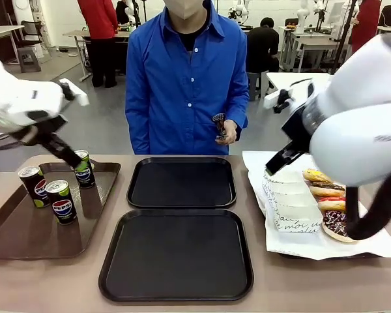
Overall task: Set up donuts and drinks on trays.
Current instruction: Pick up one Pepsi coke and place it on the Flat Tray.
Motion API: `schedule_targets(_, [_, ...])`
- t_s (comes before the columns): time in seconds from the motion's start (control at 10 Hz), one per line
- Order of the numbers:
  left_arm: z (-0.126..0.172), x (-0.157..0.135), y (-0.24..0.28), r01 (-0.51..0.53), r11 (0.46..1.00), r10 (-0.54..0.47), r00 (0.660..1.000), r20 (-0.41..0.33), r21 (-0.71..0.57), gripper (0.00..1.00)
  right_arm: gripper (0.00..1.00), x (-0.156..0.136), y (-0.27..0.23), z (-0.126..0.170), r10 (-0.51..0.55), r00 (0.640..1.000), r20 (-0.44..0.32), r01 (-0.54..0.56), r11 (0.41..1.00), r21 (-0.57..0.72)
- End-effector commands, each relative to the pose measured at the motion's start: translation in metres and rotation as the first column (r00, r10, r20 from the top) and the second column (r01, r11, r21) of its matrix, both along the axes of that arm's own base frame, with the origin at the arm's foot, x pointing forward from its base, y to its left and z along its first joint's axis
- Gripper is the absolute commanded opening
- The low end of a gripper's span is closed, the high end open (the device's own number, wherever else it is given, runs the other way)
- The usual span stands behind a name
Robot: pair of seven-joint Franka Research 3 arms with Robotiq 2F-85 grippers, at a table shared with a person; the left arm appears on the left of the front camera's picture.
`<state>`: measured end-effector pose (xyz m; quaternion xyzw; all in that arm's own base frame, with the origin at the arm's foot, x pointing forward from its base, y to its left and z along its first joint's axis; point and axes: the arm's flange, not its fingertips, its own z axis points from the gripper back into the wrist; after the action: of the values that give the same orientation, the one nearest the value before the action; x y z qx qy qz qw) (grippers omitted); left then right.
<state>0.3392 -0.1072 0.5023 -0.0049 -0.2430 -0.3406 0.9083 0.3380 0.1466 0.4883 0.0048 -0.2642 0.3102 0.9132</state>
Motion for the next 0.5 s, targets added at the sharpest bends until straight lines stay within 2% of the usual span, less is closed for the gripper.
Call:
schedule_targets(0.0, [-0.063, -0.124, 0.052, 0.012, 1.0, -0.015, 0.992, -0.125, -0.021, 1.0, 1.0, -0.199, -0.091, -0.099, -0.033, 0.996, -0.082, 0.037, 0.998, 0.054])
schedule_targets(0.1, [-0.075, -0.108, 0.047, -0.058, 0.998, 0.062, 0.992, -0.109, 0.037, 1.0, 1.0, -0.179, -0.093, -0.107, -0.01, 0.994, -0.11, 0.008, 1.0, -0.012])
schedule_targets(0.2, [0.013, -0.023, 0.015, 0.004, 1.0, -0.004, 0.997, -0.072, 0.0, 1.0, 1.0, -0.019, -0.01, 0.016, -0.019, 0.999, -0.044, 0.02, 1.0, 0.01])
schedule_targets(0.4, [0.013, -0.023, 0.015, 0.004, 1.0, -0.004, 0.997, -0.072, 0.0, 1.0, 1.0, -0.019, -0.01, 0.016, -0.019, 0.999, -0.044, 0.02, 1.0, 0.01])
